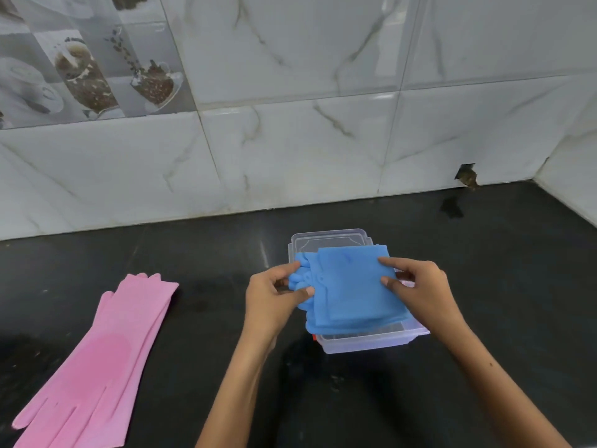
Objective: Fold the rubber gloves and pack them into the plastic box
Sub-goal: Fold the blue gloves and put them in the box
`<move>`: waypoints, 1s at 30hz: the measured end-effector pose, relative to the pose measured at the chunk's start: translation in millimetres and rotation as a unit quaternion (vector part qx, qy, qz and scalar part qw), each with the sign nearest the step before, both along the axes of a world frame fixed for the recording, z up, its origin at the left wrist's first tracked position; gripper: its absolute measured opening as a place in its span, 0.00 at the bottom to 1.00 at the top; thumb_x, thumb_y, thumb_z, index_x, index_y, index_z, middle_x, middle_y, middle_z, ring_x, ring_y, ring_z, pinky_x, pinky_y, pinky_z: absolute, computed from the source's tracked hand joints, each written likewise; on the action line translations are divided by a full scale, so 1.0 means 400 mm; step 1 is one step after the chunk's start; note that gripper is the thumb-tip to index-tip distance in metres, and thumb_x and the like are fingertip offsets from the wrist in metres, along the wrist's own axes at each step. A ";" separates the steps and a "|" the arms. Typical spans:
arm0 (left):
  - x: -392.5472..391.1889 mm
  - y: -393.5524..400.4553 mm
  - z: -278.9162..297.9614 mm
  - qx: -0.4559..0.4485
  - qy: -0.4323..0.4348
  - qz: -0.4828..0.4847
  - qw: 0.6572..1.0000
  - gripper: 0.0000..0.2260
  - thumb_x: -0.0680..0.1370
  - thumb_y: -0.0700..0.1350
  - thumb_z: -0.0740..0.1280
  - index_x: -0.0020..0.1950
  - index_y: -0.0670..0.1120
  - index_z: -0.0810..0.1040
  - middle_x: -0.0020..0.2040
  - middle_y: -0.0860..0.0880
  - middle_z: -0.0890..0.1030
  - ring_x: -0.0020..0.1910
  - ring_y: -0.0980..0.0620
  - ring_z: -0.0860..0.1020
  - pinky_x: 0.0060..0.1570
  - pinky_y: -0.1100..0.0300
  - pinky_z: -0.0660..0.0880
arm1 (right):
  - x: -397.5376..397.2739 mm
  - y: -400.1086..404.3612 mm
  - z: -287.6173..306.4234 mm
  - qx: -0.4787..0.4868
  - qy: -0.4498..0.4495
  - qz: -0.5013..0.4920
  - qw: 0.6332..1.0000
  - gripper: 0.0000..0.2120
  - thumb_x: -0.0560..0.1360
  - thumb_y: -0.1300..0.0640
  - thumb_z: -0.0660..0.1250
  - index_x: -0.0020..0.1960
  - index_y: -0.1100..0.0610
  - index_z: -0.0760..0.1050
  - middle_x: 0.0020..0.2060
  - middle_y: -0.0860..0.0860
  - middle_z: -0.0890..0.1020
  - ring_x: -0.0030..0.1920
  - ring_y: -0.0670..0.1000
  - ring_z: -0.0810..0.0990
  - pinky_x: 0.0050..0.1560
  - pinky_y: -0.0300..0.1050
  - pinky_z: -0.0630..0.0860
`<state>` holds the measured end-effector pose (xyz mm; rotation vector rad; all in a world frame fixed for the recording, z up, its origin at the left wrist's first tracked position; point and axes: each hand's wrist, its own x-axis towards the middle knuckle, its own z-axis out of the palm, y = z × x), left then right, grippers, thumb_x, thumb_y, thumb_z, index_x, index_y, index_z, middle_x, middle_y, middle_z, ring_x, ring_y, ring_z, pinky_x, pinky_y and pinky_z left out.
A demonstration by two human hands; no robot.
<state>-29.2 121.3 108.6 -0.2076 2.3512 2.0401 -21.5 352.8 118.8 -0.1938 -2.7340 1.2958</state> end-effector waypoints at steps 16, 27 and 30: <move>0.022 0.134 -0.072 -0.213 0.019 -0.057 0.975 0.28 0.69 0.39 0.76 0.68 0.42 0.73 0.65 0.49 0.75 0.56 0.56 0.75 0.56 0.68 0.72 | 0.001 0.091 -0.093 0.182 -0.070 0.043 0.980 0.18 0.76 0.63 0.65 0.65 0.57 0.74 0.73 0.53 0.65 0.65 0.57 0.74 0.64 0.47 0.71; 0.021 0.159 -0.088 -0.268 0.008 -0.079 0.960 0.30 0.72 0.42 0.74 0.72 0.43 0.68 0.68 0.49 0.71 0.64 0.52 0.73 0.65 0.59 0.71 | -0.011 0.080 -0.097 0.217 -0.120 0.006 0.969 0.19 0.76 0.64 0.62 0.66 0.54 0.73 0.69 0.62 0.69 0.58 0.60 0.77 0.56 0.47 0.73; 0.016 0.141 -0.092 -0.287 0.010 -0.071 0.955 0.30 0.71 0.41 0.74 0.71 0.43 0.69 0.69 0.49 0.71 0.64 0.51 0.73 0.65 0.58 0.72 | -0.020 0.072 -0.096 0.215 -0.126 0.027 0.968 0.19 0.76 0.62 0.63 0.67 0.54 0.72 0.68 0.59 0.70 0.62 0.59 0.74 0.60 0.48 0.71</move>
